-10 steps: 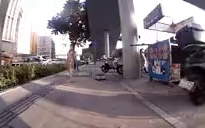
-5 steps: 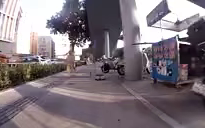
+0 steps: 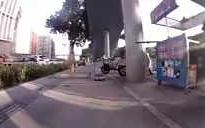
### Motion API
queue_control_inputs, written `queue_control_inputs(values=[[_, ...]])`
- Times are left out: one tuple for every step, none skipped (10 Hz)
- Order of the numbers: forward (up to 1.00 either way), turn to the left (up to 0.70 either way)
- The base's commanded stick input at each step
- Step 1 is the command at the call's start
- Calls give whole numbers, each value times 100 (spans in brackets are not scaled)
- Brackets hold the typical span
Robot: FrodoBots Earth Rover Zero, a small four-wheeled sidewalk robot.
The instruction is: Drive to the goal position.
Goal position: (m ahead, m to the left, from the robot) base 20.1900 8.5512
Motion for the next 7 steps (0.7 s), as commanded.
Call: queue_control_inputs(values=[[45, 0], [45, 0], [45, 0], [45, 0], [45, 0], [45, 0], [45, 0]])
